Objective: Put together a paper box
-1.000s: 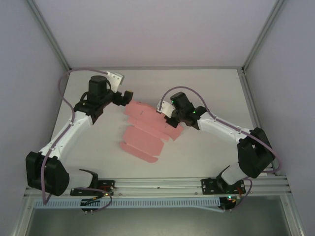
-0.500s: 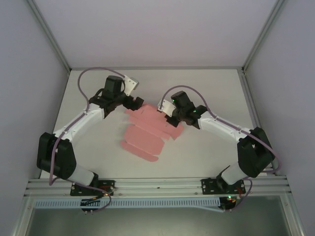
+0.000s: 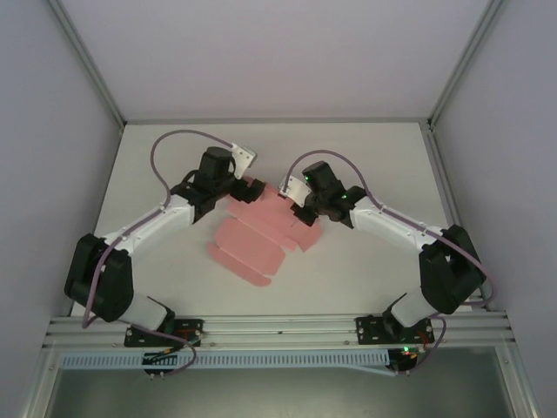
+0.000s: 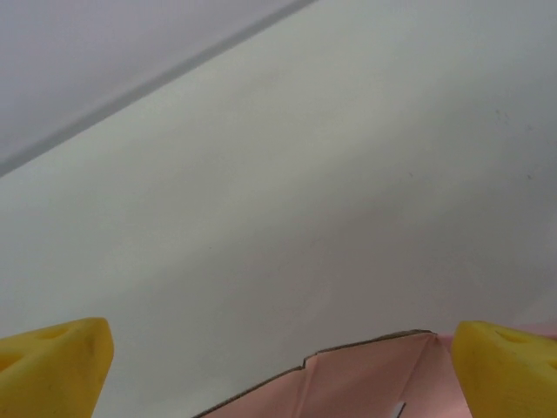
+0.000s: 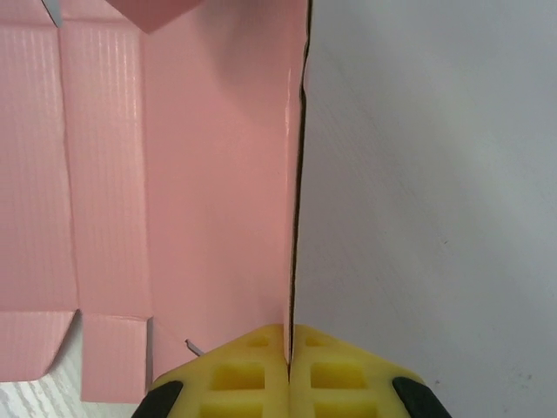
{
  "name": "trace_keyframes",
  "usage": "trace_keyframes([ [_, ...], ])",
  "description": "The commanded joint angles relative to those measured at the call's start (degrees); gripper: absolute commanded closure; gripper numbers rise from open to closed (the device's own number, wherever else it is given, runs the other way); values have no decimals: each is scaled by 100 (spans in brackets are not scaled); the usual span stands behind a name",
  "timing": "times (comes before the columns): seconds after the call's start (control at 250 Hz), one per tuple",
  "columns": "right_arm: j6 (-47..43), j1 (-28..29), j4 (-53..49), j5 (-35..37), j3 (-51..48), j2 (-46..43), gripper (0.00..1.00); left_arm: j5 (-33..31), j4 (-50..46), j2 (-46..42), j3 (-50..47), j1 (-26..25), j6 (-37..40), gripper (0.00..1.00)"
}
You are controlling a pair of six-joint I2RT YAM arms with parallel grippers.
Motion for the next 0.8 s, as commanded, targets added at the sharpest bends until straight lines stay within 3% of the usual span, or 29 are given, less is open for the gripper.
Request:
trace_keyframes([
  [0.0,353,50,626,-705,165,-77,100,-343,1361,-282,-627,-276,-880,0],
  [0.136,649,47,803,-1016,152,-168,100,-898,2670,-492,-1315,-570,-1643,0],
  [0.2,769,48,893,-1077,130,-213,100,-1546,3102,-530,-1522,-794,-1735,0],
  [0.287,847,50,947,-1087,112,-241,100,-2288,3361,-515,-1592,-1056,-1776,0],
  [0.359,839,49,974,-966,78,-240,100,-2534,3304,-508,-1543,-1177,-1822,0],
  [0.595,438,76,1149,309,-237,-427,100,-2420,1913,-1289,-1527,-894,-2360,0],
  [0.795,-722,460,2042,1596,-976,-641,100,-1000,452,-2522,-1808,191,-2697,0],
])
